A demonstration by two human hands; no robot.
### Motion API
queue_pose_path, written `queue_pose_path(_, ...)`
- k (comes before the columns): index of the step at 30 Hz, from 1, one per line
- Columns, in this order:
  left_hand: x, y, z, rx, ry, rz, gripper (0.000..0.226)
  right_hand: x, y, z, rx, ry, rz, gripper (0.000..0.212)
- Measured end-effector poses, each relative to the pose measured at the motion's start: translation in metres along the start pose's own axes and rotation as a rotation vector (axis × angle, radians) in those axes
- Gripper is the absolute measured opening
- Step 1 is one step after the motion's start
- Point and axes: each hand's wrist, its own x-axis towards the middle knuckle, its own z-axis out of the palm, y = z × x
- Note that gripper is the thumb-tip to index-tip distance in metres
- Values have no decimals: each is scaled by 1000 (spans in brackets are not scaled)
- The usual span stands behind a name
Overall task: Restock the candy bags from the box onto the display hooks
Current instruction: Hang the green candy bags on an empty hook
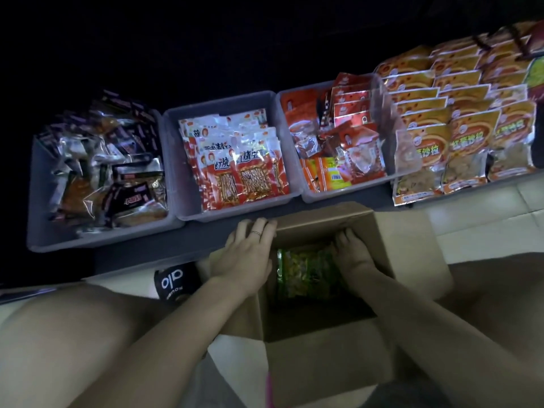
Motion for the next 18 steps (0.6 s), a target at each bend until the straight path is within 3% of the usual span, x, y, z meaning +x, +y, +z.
queue_pose_path(5, 2, -5, 4, -2, -6, 7, 73, 1, -3, -18, 95, -21, 52, 63)
queue_pose_path(9, 1, -6, 4, 18, -28, 22, 73, -15, 1, -37, 329, -11, 68, 50)
queue_pose_path(16, 5, -8, -14, 21, -152, 32, 80, -59, 23, -57, 778, 67, -83, 69)
queue_pose_path(18, 6, 0, -28, 33, -155, 46, 83, -82, 39, -75, 888, 126, -130, 57)
